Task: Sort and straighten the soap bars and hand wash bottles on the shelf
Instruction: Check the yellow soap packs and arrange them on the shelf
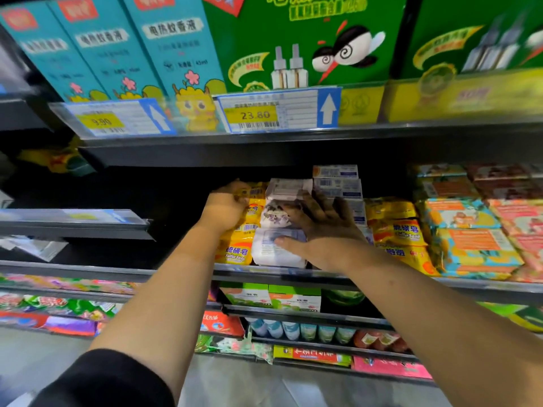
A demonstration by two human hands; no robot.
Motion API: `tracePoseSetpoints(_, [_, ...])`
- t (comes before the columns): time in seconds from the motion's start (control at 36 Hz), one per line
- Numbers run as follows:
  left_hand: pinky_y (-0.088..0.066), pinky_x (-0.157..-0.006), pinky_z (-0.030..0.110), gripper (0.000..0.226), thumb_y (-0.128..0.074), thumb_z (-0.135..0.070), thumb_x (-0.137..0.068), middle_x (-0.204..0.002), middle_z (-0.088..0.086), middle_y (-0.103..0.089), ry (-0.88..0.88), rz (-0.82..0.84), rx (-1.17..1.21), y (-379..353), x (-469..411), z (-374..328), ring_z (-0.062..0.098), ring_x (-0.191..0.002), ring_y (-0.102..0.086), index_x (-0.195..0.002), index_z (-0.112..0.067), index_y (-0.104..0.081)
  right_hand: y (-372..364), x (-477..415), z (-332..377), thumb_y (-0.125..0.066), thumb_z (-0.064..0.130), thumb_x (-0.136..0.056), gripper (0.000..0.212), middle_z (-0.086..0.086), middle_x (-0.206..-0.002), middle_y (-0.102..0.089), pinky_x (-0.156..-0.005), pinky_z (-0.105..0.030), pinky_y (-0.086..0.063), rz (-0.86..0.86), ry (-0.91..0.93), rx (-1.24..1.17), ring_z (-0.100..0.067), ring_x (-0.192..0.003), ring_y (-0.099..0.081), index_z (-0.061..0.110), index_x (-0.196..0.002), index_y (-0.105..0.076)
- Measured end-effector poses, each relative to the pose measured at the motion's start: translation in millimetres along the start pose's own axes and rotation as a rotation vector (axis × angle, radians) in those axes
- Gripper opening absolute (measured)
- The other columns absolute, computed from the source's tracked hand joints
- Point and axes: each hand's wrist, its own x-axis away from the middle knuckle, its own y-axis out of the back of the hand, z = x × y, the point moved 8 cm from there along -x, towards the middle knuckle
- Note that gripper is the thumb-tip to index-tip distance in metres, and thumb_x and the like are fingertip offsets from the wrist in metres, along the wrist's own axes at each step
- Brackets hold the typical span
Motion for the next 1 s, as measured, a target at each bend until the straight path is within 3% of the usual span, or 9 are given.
tracePoseSetpoints(0.14, [-0.053, -0.091, 0.038, 0.028, -0.058, -0.017, -0.097, -0.120, 0.006, -0.068, -0.004, -0.049, 0.191, 2, 17, -19, 0.027, -0.103, -0.065, -0.123, -0.024, -0.065, 11, -1, -1, -0.045, 0.079, -0.087, 0.070, 0.015, -0.167, -0.002, -0.123, -0.050, 0.008, 0.055, 0.042, -0.212, -0.017, -0.155, 0.006, 0.063, -0.148, -0.015])
tracePoseSetpoints(0.19, [-0.050, -0.098, 0.041, 0.029, -0.057, -0.024, -0.091, -0.121, 0.007, -0.069, -0.027, -0.035, 0.208, 1, 21, -28, 0.029, -0.112, -0.062, -0.119, -0.023, -0.067, 20, 3, -10, -0.064, 0.060, -0.088, 0.045, 0.011, -0.156, -0.039, -0.123, -0.038, -0.022, 0.113, -0.021, -0.649, -0.014, -0.146, -0.032, 0.055, -0.132, -0.053])
tracePoseSetpoints(0.25, [-0.051, -0.097, 0.040, 0.036, -0.053, -0.032, -0.085, -0.119, 0.005, -0.069, -0.073, 0.022, 0.184, -2, 29, -46, 0.028, -0.112, -0.062, -0.118, -0.026, -0.066, 34, 9, -26, -0.070, 0.039, -0.091, 0.011, 0.009, -0.121, -0.068, -0.096, -0.018, -0.047, 0.063, -0.103, -0.989, -0.003, -0.109, -0.064, 0.043, -0.101, -0.071])
tracePoseSetpoints(0.42, [-0.033, -0.101, 0.022, 0.040, -0.058, -0.040, -0.096, -0.137, -0.003, -0.058, -0.396, 0.101, -0.015, -24, 69, -132, 0.019, -0.130, -0.048, -0.134, -0.027, -0.058, 68, 36, -117, -0.069, 0.007, -0.092, 0.012, -0.001, -0.101, -0.068, -0.091, -0.027, -0.043, -0.266, -0.150, -0.664, 0.002, -0.092, -0.063, 0.014, -0.101, -0.072])
tracePoseSetpoints(0.47, [-0.027, -0.101, 0.019, 0.052, -0.053, -0.050, -0.098, -0.148, -0.004, -0.047, -0.431, 0.168, -0.079, -44, 77, -145, 0.017, -0.139, -0.037, -0.147, -0.033, -0.044, 67, 43, -150, -0.067, 0.014, -0.096, 0.010, -0.014, -0.106, -0.069, -0.094, -0.039, -0.046, -0.199, -0.214, -0.483, -0.002, -0.098, -0.066, 0.008, -0.103, -0.070])
tracePoseSetpoints(0.56, [-0.004, -0.121, 0.031, 0.066, -0.041, -0.067, -0.096, -0.165, -0.012, -0.016, -0.443, 0.171, -0.187, -66, 81, -146, 0.013, -0.153, -0.007, -0.155, -0.043, -0.025, 70, 58, -176, -0.054, 0.043, -0.101, 0.039, -0.012, -0.130, -0.065, -0.093, -0.030, -0.043, 0.043, -0.333, -0.058, -0.027, -0.123, -0.058, 0.019, -0.130, -0.063])
tracePoseSetpoints(0.69, [0.002, -0.123, 0.046, 0.071, -0.033, -0.076, -0.093, -0.166, -0.015, 0.001, -0.407, 0.209, -0.235, -72, 80, -142, 0.015, -0.154, 0.007, -0.155, -0.049, -0.010, 72, 51, -181, -0.070, 0.029, -0.094, 0.042, -0.002, -0.103, -0.057, -0.073, -0.021, -0.038, 0.076, -0.169, -0.084, -0.026, -0.104, -0.060, 0.019, -0.132, -0.058])
tracePoseSetpoints(0.92, [-0.004, -0.122, 0.052, 0.079, -0.033, -0.084, -0.085, -0.166, -0.017, -0.004, -0.396, 0.130, -0.216, -73, 76, -138, 0.014, -0.154, 0.002, -0.154, -0.049, -0.017, 46, 18, -176, -0.089, 0.019, -0.073, 0.082, -0.004, -0.135, -0.053, -0.111, -0.037, -0.038, 0.212, -0.148, -0.119, -0.021, -0.129, -0.048, 0.015, -0.144, -0.048])
tracePoseSetpoints(1.0, [-0.015, -0.121, 0.051, 0.078, -0.040, -0.078, -0.088, -0.165, -0.009, -0.020, -0.334, 0.255, -0.111, -80, 75, -136, 0.022, -0.152, -0.015, -0.155, -0.043, -0.022, 26, 7, -186, -0.090, 0.025, -0.063, 0.094, -0.002, -0.141, -0.053, -0.114, -0.046, -0.036, 0.318, -0.189, -0.105, -0.027, -0.134, -0.047, 0.025, -0.145, -0.045])
